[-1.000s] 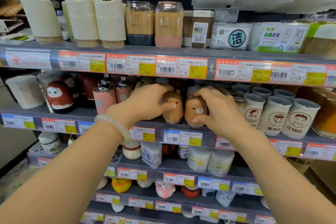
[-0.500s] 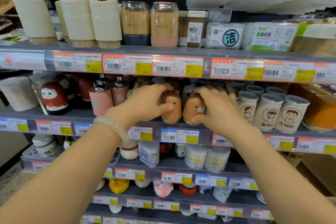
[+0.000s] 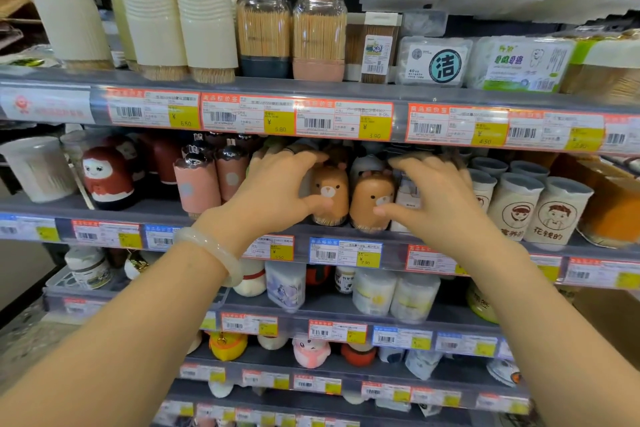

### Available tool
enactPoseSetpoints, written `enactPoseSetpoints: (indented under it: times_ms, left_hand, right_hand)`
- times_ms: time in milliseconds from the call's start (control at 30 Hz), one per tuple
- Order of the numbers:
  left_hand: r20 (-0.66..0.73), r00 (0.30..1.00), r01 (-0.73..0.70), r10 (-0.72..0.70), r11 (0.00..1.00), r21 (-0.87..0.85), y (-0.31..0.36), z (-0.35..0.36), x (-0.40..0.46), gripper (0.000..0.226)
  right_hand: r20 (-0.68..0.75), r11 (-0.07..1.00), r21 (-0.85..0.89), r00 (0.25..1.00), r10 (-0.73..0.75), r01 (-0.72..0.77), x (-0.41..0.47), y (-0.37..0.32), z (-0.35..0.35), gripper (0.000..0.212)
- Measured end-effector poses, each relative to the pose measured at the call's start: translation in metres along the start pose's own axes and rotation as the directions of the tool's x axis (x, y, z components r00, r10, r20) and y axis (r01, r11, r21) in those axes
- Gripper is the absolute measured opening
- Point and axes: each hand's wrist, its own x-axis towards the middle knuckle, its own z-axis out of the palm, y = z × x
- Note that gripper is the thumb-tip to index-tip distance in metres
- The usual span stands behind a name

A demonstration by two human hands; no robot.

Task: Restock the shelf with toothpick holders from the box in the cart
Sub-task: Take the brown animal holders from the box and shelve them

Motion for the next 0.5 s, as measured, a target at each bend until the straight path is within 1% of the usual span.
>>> enactPoseSetpoints:
  times_ms: [67,167,233,367,500]
  left_hand:
    - [-0.007,1.0,0.003,-0.003,1.0,0.0,0.004,0.0,0.0,0.061]
    - [0.058,0.998,-0.02,0.017,0.997,0.068,0.013,0.0,0.007,0.066]
    - [0.091,0.995,-0.049,0.041,0.995,0.087,0.016,0.0,0.013,0.065]
    - [0.088,0.996,-0.033,0.025,0.996,0.089,0.01,-0.003,0.015,0.054]
    - [0.076,0.997,-0.023,0.021,1.0,0.022,0.003,-0.003,0.012,0.053]
  right_hand:
    - [-0.006,1.0,-0.007,1.0,0.001,-0.001,0.0,0.001,0.001,0.061]
    - [0.046,0.998,-0.06,0.999,-0.019,0.021,0.006,-0.004,0.007,0.053]
    - [0.056,0.998,-0.055,0.998,-0.019,0.022,0.011,-0.006,0.009,0.049]
    - [0.03,0.998,0.048,0.999,-0.028,0.027,0.018,-0.005,0.009,0.043]
    - [0.039,0.999,0.029,0.998,-0.042,0.041,0.024,-0.006,0.01,0.039]
